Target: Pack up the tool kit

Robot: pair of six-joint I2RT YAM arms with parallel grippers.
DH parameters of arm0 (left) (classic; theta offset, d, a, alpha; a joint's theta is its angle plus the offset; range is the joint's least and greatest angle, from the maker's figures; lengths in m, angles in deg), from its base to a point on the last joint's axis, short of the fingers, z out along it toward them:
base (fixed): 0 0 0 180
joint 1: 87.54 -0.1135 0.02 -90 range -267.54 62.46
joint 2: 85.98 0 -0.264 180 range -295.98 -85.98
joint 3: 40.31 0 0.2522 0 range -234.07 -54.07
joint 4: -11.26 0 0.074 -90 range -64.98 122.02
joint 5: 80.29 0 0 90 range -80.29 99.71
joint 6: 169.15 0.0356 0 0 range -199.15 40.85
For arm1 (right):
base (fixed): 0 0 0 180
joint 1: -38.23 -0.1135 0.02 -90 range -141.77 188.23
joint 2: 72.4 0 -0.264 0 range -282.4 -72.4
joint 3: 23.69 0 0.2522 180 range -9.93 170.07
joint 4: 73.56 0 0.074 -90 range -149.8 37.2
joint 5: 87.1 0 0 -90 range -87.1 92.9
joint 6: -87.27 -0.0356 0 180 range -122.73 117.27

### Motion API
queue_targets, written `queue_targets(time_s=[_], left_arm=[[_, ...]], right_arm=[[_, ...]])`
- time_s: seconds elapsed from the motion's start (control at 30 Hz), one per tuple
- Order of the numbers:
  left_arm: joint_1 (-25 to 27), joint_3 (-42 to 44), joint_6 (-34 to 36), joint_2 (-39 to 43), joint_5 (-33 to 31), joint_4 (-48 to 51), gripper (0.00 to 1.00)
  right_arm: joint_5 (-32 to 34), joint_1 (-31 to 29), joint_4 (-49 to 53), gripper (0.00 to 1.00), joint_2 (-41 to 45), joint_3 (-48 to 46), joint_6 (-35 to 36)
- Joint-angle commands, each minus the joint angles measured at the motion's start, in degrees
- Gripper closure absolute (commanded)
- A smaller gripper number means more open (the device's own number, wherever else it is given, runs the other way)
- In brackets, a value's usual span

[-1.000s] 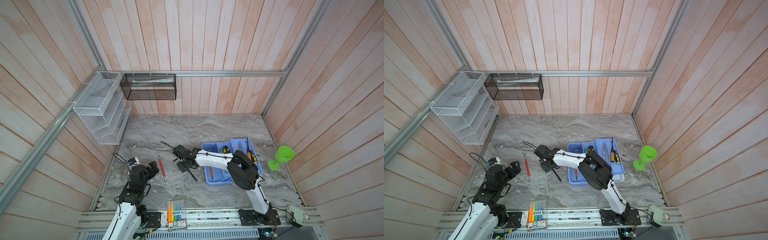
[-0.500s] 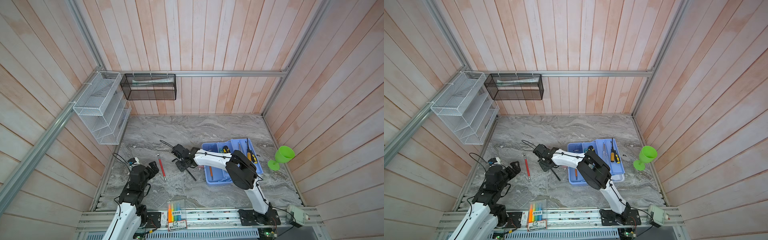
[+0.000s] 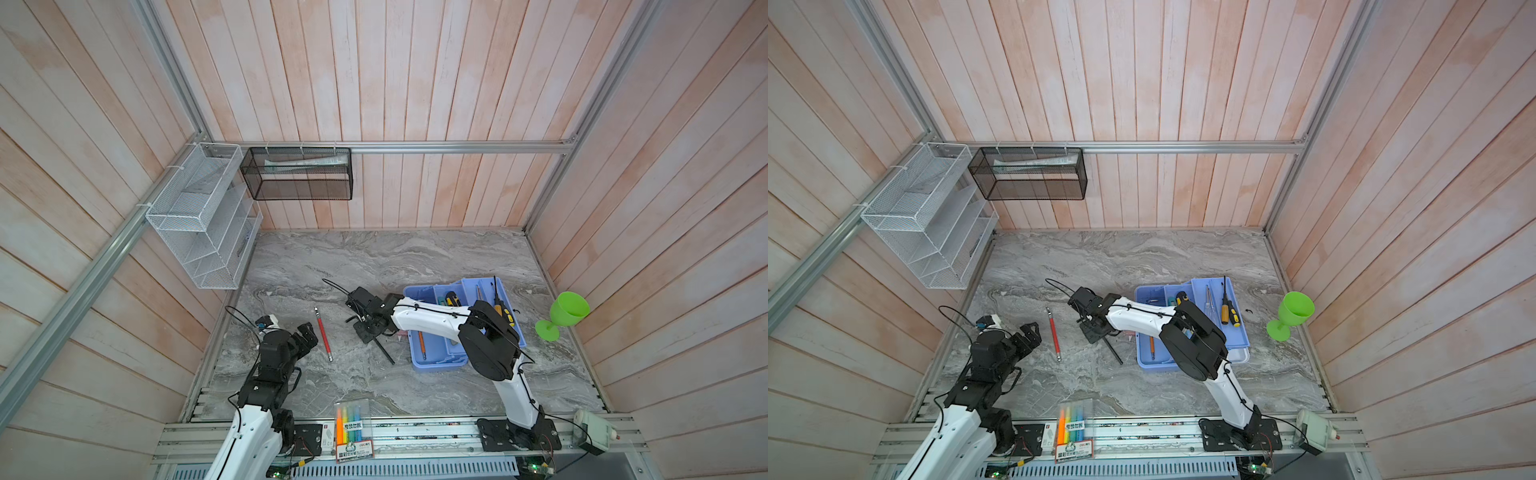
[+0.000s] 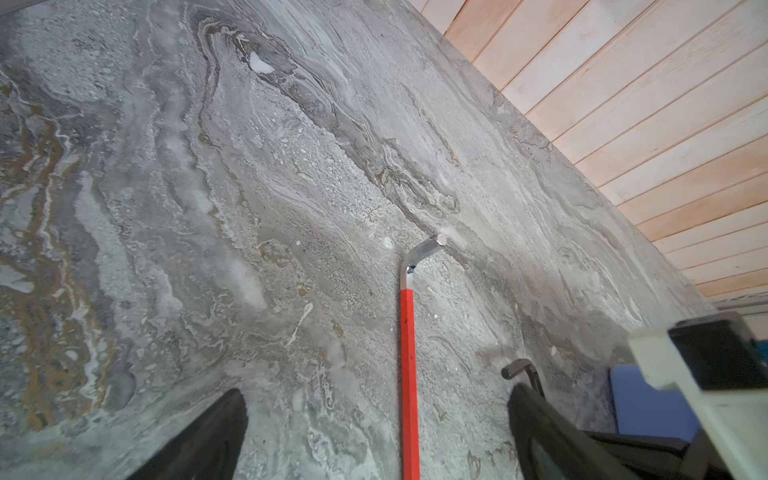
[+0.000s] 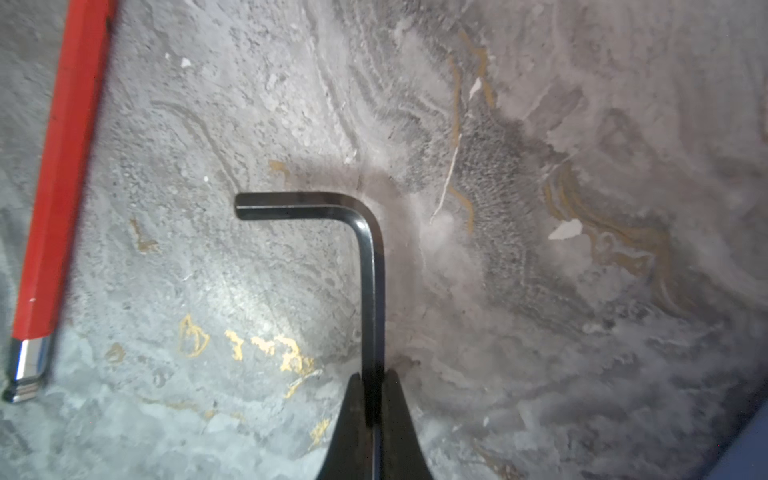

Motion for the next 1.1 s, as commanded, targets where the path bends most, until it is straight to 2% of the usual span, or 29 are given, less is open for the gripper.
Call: queue_targets(time_s=[0.0,0.53,0.77,1.07], left_arm=[[0.2,0.6,0.5,0.5,0.4,-0.3,0.0],[0.2,0.5,0.5,0.2,0.5,-0.6,0.0],[0.2,0.5,0.6,0.1,0.6,-0.5,0.0],[0.2,0.5,0.6,0.1,0.6,-0.4,0.0]], right_arm=[[0.2,0.8,1.3,1.0,4.2,-1.0,-1.3],[2.5,2.1,-2.1,1.0,12.6,-8.9,-4.5],[-0.3,2.1,-3.3,1.0,7.6,-8.2,-5.2],[0.2,2.1,-2.4,1.0,2.3,-4.3,-4.2]])
